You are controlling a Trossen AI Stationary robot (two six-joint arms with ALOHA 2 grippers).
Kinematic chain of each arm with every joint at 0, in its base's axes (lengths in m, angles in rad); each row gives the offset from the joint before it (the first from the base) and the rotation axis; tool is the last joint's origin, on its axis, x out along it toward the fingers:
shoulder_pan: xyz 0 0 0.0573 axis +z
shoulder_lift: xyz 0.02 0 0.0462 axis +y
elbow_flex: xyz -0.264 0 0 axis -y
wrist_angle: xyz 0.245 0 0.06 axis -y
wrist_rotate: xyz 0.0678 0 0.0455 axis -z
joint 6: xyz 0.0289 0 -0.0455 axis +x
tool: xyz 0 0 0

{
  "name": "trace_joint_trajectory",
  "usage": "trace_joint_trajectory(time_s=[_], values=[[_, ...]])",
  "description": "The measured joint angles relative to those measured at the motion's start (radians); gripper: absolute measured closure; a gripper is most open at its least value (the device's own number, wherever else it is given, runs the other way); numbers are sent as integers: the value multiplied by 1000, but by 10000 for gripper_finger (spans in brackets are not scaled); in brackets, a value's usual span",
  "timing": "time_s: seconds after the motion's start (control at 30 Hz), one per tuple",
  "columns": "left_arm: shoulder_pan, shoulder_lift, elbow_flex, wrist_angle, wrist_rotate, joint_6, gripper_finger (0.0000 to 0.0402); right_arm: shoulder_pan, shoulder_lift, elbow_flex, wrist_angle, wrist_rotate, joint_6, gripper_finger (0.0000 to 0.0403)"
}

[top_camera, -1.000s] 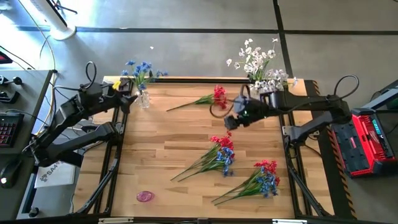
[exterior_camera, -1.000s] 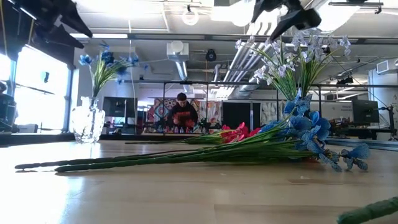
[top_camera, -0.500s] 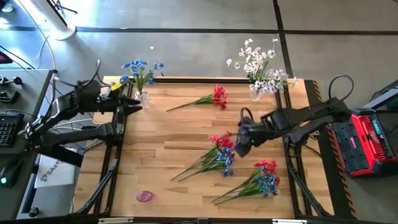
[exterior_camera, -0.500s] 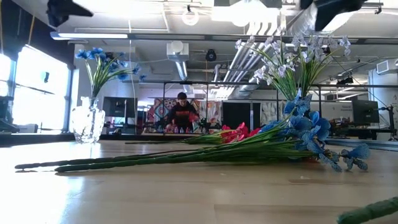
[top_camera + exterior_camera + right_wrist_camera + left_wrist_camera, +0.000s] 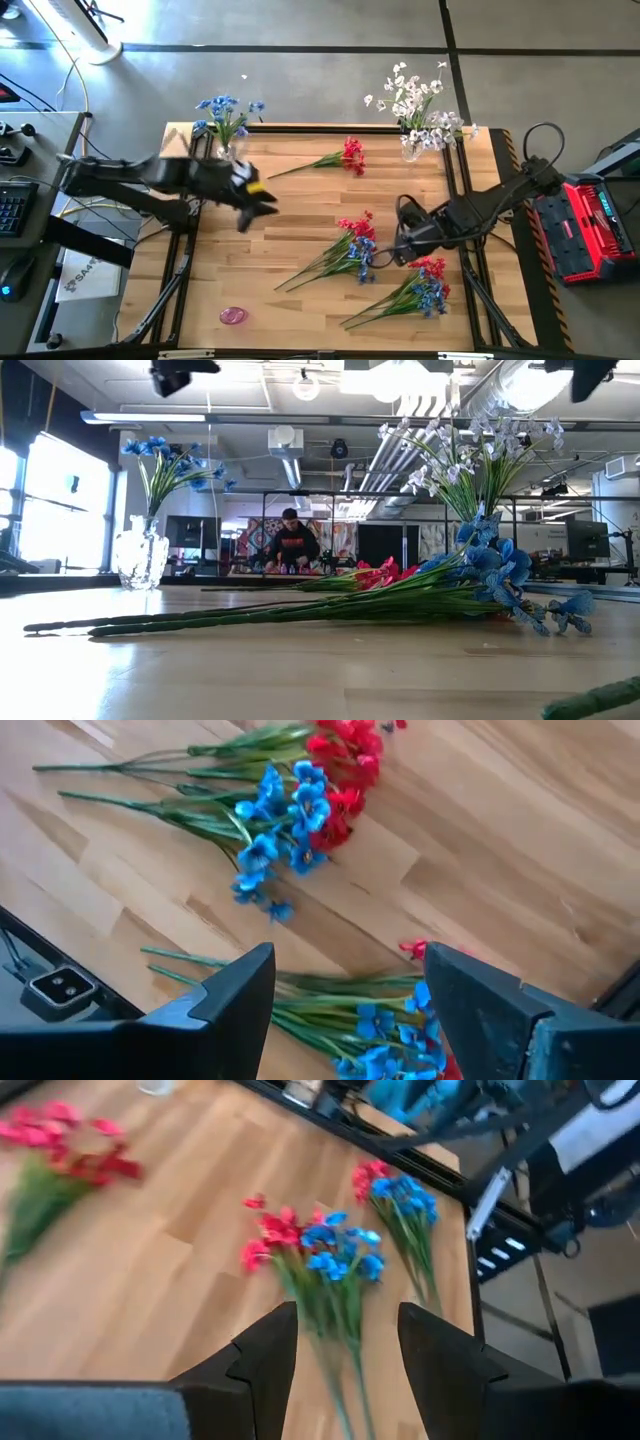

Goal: Sort flowers into vase by color
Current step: Put the top blue flowers into the left transparent vase

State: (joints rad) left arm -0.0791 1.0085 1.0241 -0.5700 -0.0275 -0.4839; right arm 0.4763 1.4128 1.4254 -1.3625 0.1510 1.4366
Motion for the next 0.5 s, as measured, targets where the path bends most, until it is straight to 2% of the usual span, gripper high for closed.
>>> trace_joint_trajectory(time_s=[0.23,0.5], values=[[-160,230,0,205,-45,-38,241,62,0,0,-12,17,46,158],[-239,485,0,424,-59,-61,241,111,0,0,-27,46,41,158]])
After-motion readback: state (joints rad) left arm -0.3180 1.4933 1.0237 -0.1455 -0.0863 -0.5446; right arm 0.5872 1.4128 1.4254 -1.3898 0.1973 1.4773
